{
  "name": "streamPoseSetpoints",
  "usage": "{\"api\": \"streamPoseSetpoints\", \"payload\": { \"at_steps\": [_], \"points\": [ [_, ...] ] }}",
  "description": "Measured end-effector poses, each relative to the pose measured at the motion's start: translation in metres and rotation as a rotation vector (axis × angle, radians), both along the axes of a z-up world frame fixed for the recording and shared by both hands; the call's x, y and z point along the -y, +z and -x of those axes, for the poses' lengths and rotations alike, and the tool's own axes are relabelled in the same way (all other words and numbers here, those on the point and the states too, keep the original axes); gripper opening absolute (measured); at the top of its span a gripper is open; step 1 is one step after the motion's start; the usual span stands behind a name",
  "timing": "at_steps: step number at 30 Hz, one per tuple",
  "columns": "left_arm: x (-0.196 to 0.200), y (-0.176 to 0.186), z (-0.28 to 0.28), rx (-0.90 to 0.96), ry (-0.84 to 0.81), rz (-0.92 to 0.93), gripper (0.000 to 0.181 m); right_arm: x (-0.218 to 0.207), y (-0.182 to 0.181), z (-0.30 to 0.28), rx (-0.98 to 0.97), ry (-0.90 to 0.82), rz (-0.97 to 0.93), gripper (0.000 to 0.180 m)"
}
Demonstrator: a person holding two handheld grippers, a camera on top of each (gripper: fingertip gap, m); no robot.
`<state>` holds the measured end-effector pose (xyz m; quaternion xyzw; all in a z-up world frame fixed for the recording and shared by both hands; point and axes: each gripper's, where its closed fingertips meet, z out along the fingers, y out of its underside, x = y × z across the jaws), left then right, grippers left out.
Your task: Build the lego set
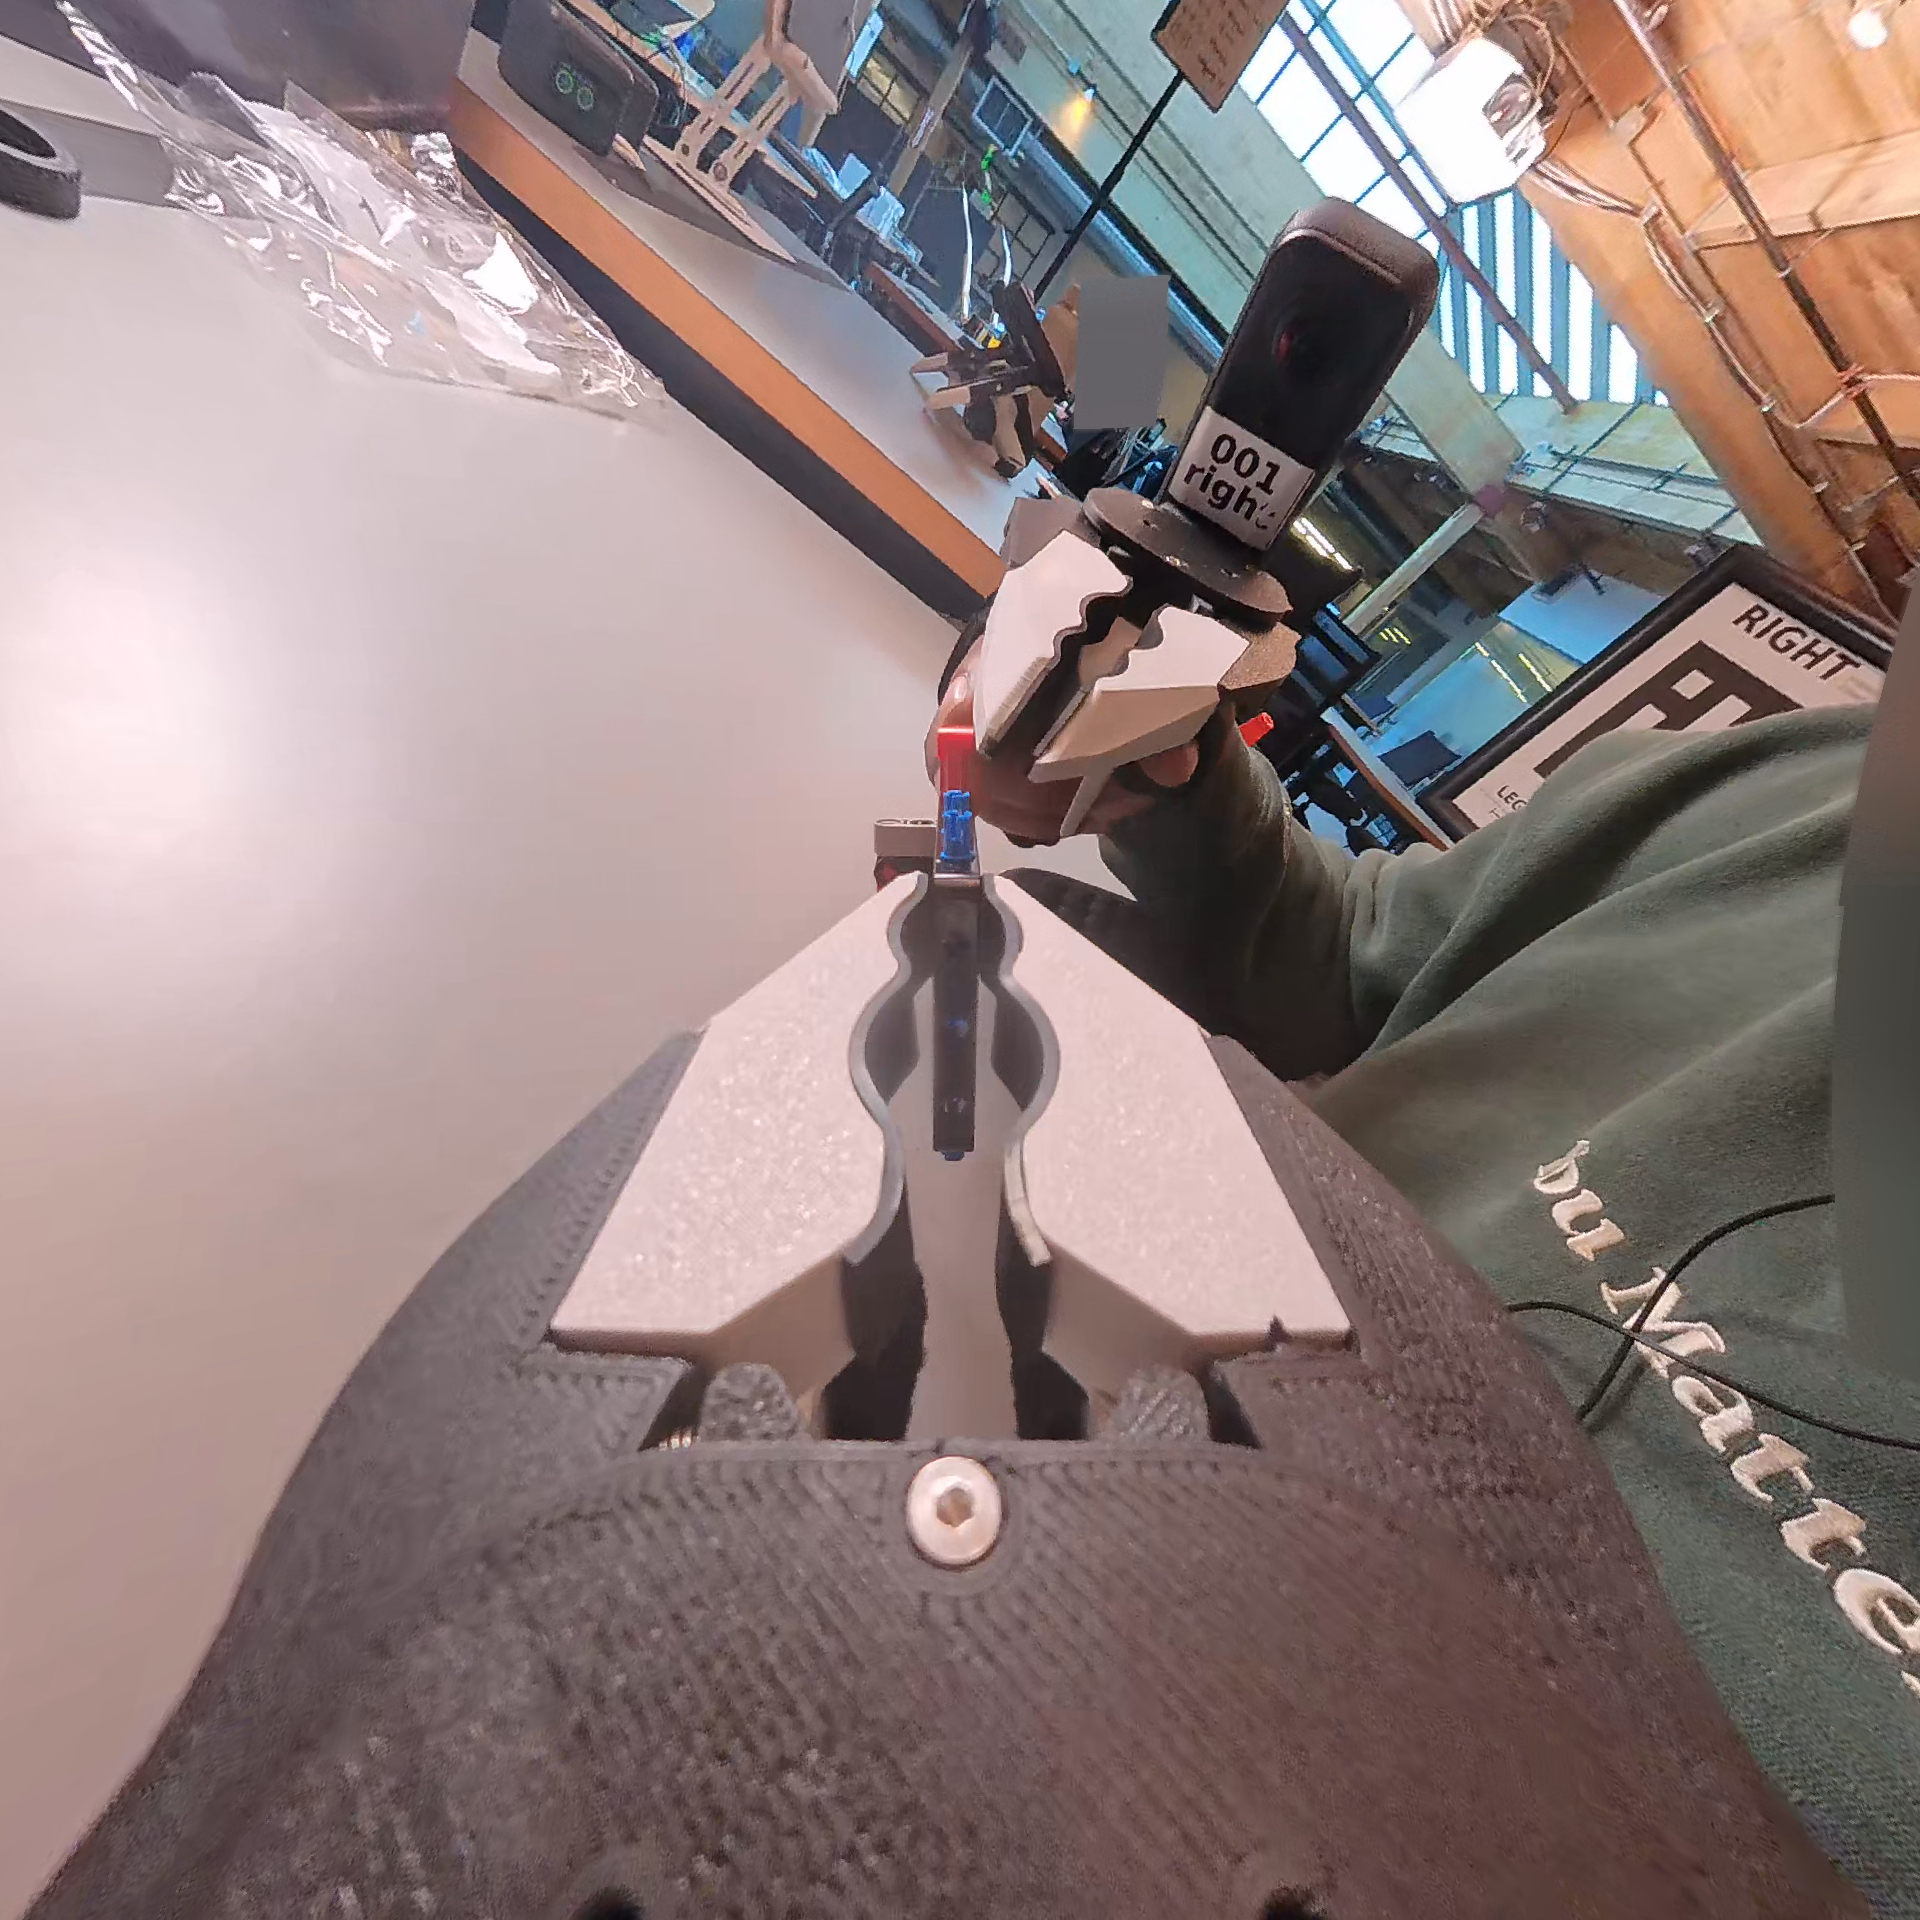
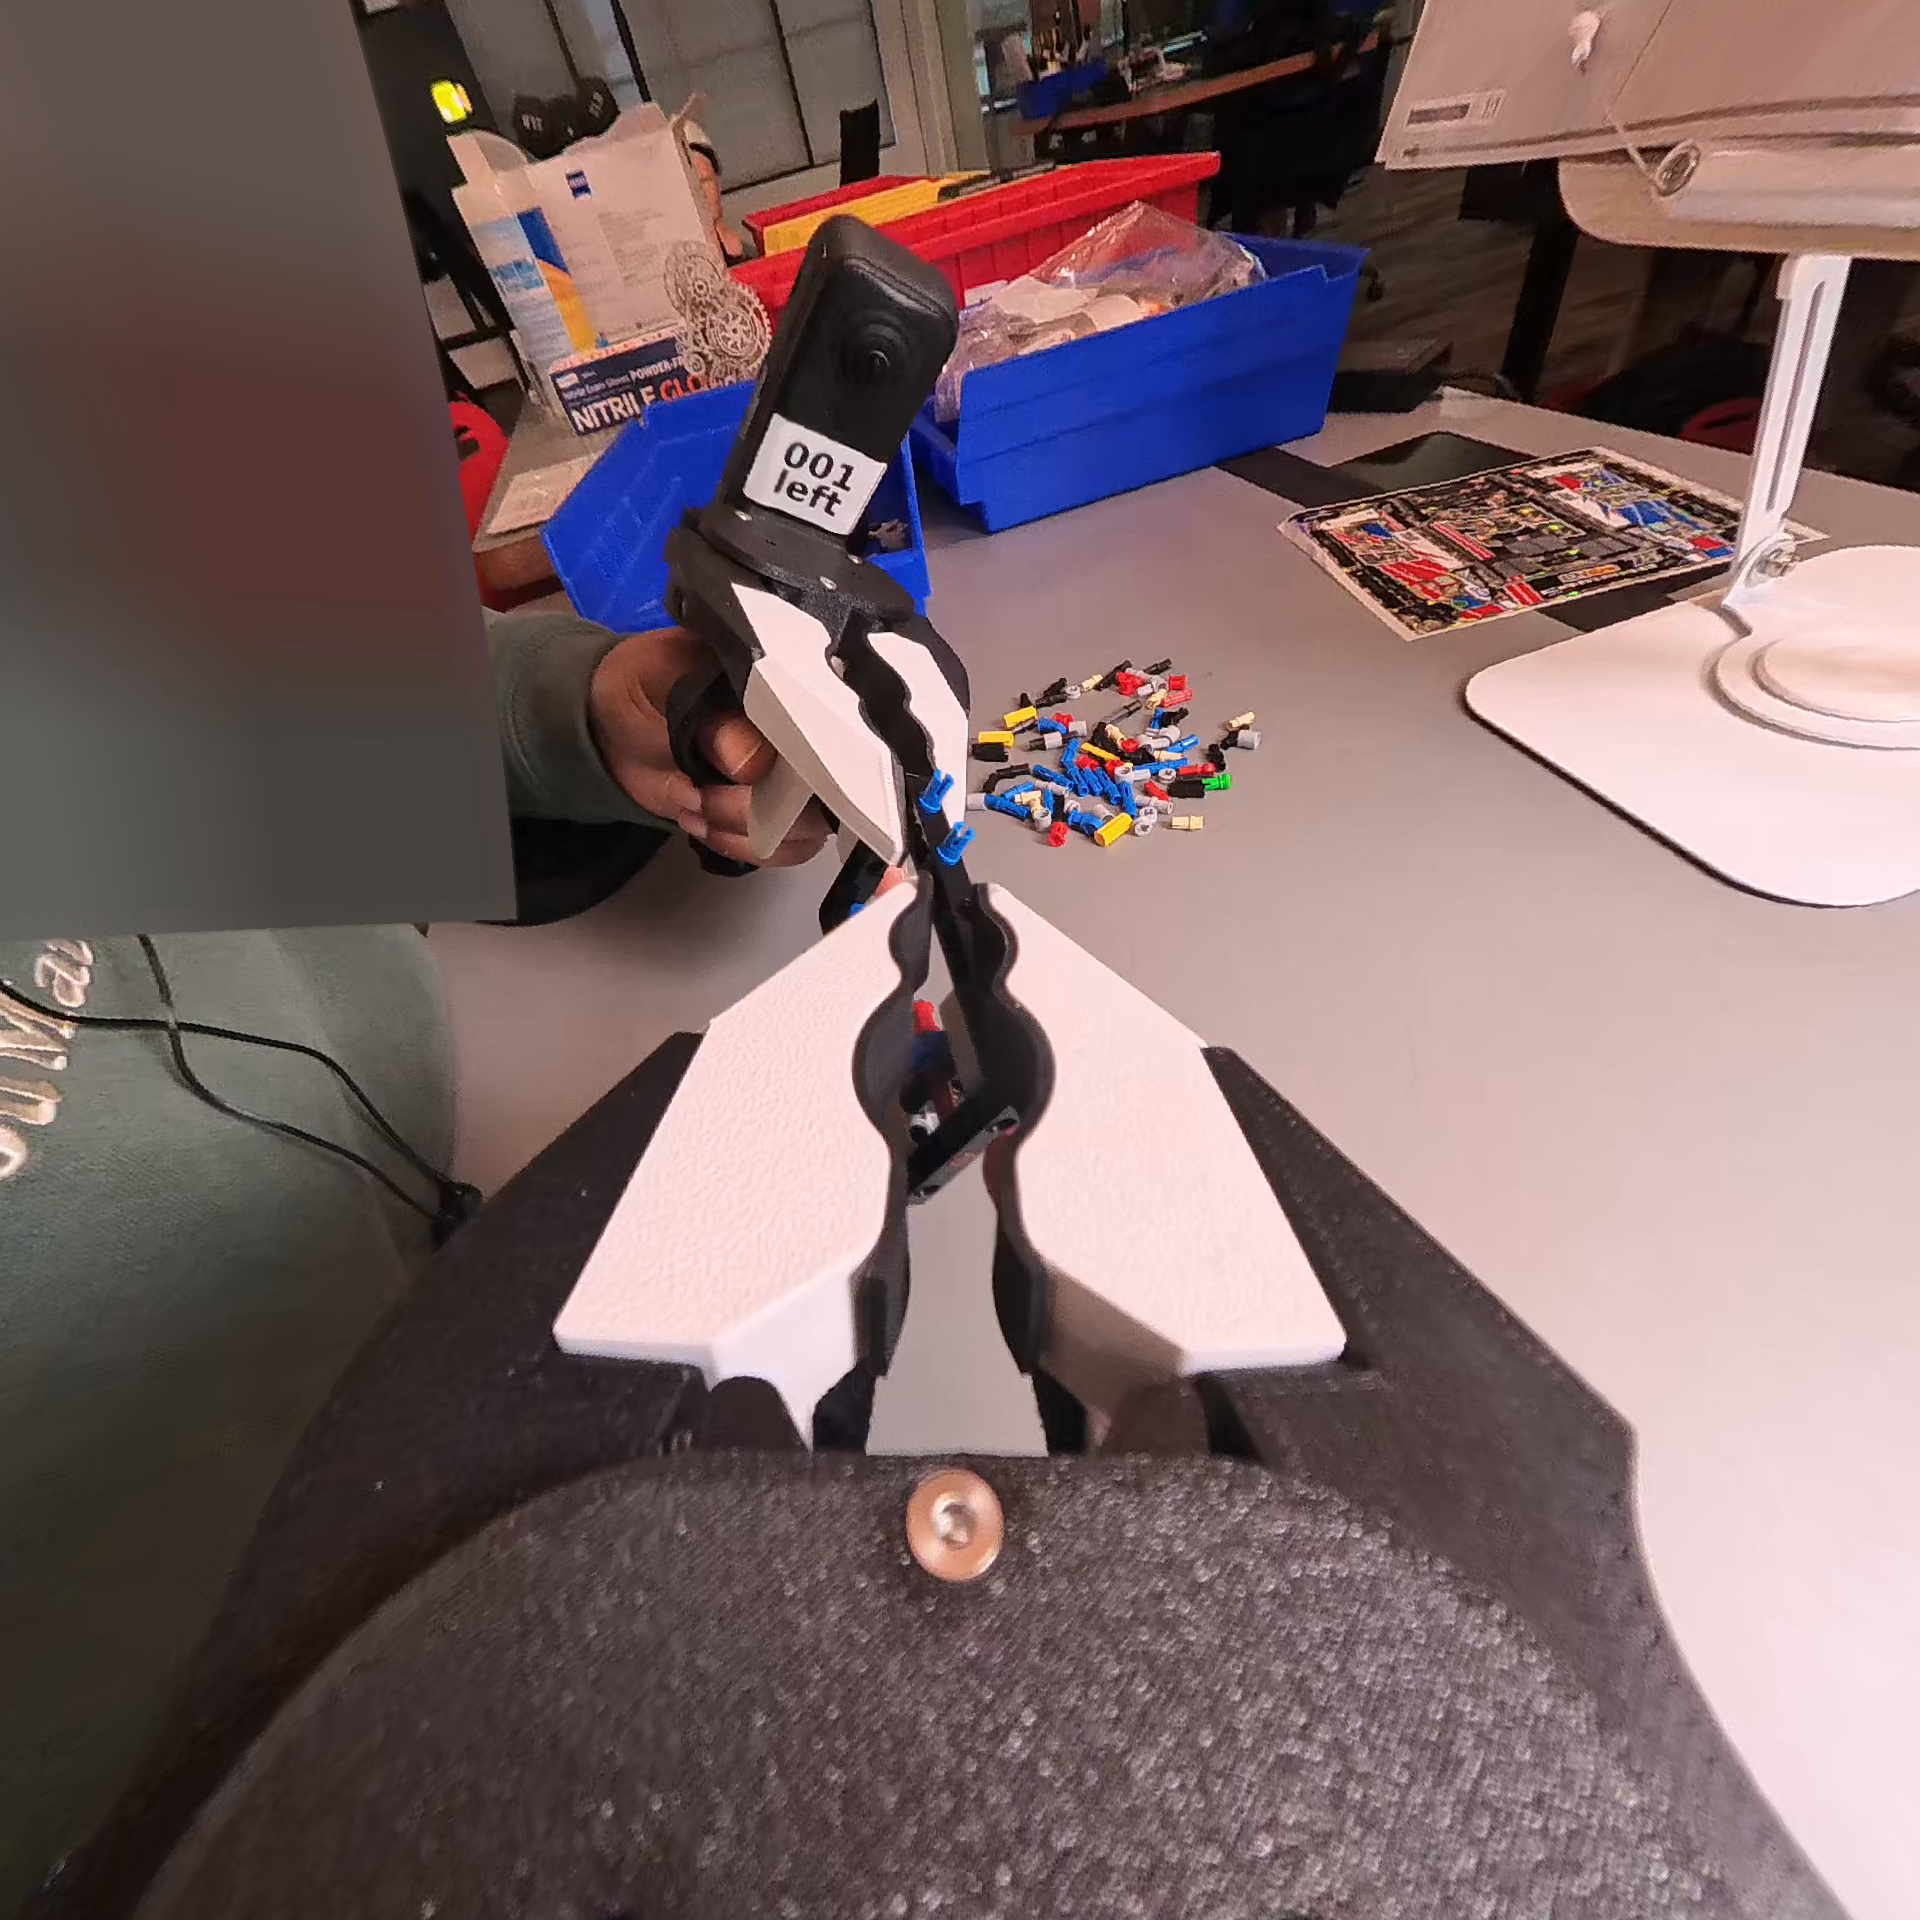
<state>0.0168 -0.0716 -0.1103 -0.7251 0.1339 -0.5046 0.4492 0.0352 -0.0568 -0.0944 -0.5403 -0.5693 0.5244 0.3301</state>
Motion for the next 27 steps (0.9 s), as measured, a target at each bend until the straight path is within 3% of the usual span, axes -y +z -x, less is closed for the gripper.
{"api": "streamPoseSetpoints", "payload": {
  "at_steps": [8, 19, 23, 27],
  "points": [
    [0.002, -0.003, -0.005, -0.075, -0.012, -0.022, 0.006, 0.005, -0.006, 0.001, 0.122, 0.071, -0.077, 0.007],
    [-0.002, 0.0, 0.012, 0.314, -0.025, 0.254, 0.006, 0.008, -0.005, 0.016, 0.171, 0.11, -0.212, 0.021],
    [-0.004, -0.002, 0.016, 0.391, -0.018, 0.312, 0.006, 0.004, -0.008, 0.021, 0.158, 0.086, -0.236, 0.028],
    [-0.006, -0.006, 0.018, 0.401, -0.005, 0.343, 0.006, -0.001, -0.017, 0.025, 0.194, 0.055, -0.409, 0.028]
  ]
}}
